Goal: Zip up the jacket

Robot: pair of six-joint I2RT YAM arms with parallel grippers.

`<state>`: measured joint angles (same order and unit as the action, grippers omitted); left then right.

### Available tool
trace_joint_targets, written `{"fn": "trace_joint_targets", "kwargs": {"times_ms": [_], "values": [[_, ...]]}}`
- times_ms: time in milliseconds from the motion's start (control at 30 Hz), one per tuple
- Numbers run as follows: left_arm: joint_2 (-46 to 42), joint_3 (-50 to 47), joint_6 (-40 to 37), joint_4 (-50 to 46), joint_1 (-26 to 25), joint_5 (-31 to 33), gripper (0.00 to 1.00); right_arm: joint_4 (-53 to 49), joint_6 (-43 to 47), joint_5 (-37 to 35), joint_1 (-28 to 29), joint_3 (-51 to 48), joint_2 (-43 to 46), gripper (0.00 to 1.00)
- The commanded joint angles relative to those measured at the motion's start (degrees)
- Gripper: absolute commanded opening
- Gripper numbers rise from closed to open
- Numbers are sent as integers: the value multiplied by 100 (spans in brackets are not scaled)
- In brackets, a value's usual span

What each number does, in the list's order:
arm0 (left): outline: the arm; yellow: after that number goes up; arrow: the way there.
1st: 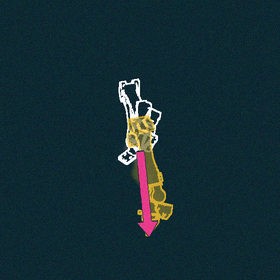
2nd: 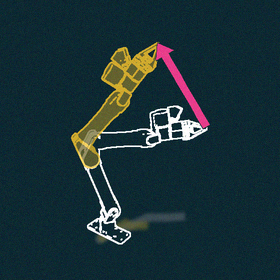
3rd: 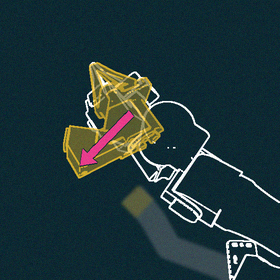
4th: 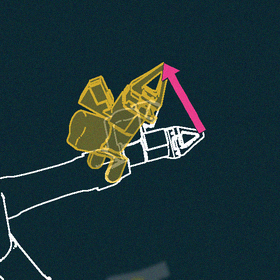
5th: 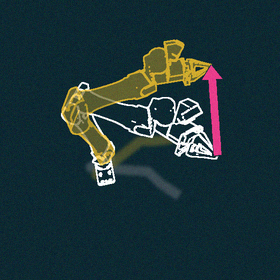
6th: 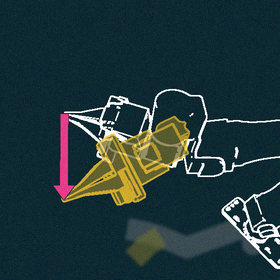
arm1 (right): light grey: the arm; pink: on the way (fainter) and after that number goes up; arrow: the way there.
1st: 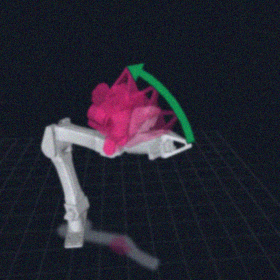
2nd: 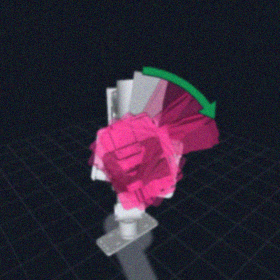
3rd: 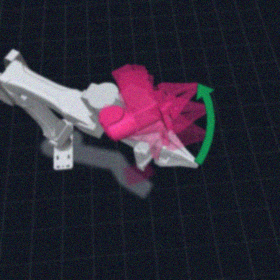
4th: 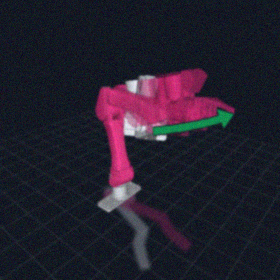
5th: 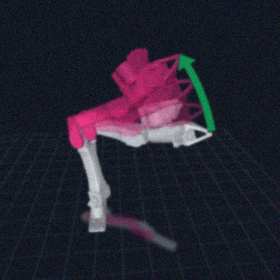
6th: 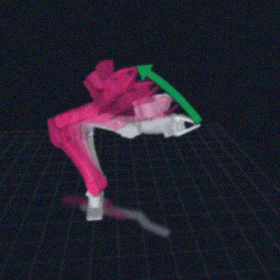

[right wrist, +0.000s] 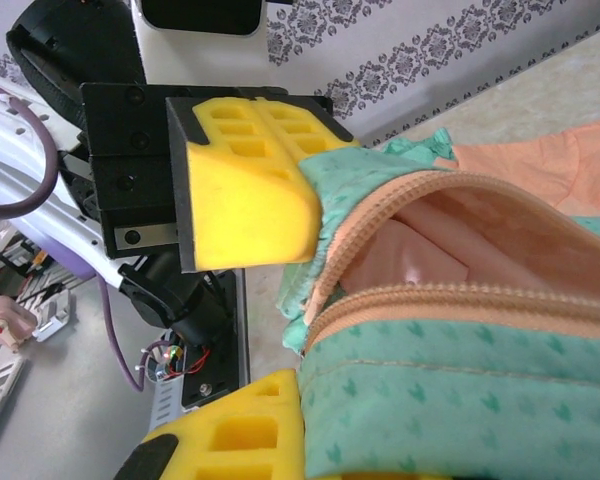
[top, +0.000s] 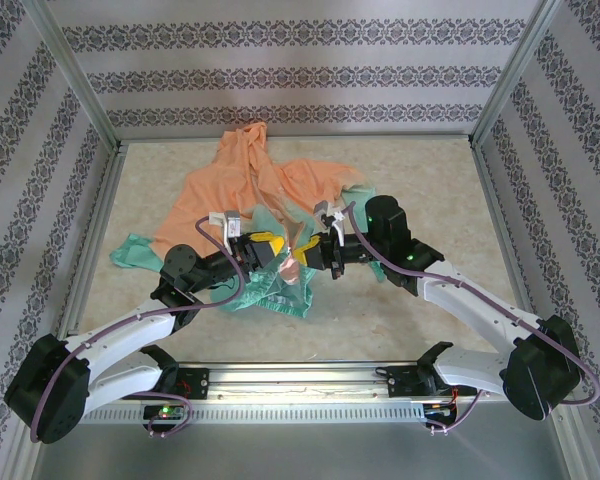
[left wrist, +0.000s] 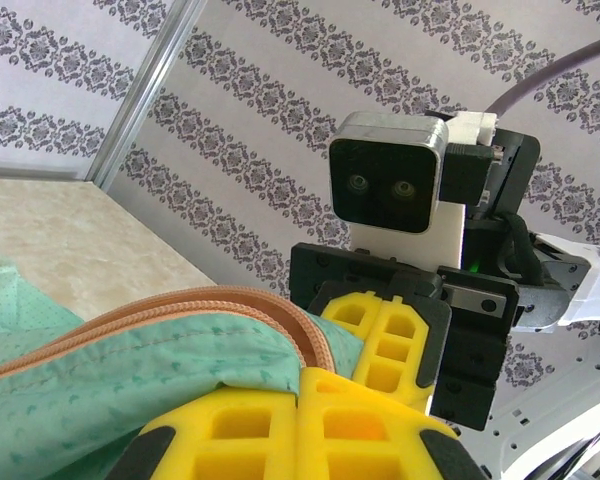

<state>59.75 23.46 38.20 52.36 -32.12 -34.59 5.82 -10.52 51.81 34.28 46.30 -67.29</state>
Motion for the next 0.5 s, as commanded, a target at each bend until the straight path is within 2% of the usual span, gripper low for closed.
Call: {"fn": "trace_joint_targets", "kwargs": {"times_ms": [0,467], "values": [[-70,44,65,382,48,80,0,252,59,233,72,37,-13,0],[17,132,149,366,46,-139,0,278,68,211,76,34,-9,0]]}}
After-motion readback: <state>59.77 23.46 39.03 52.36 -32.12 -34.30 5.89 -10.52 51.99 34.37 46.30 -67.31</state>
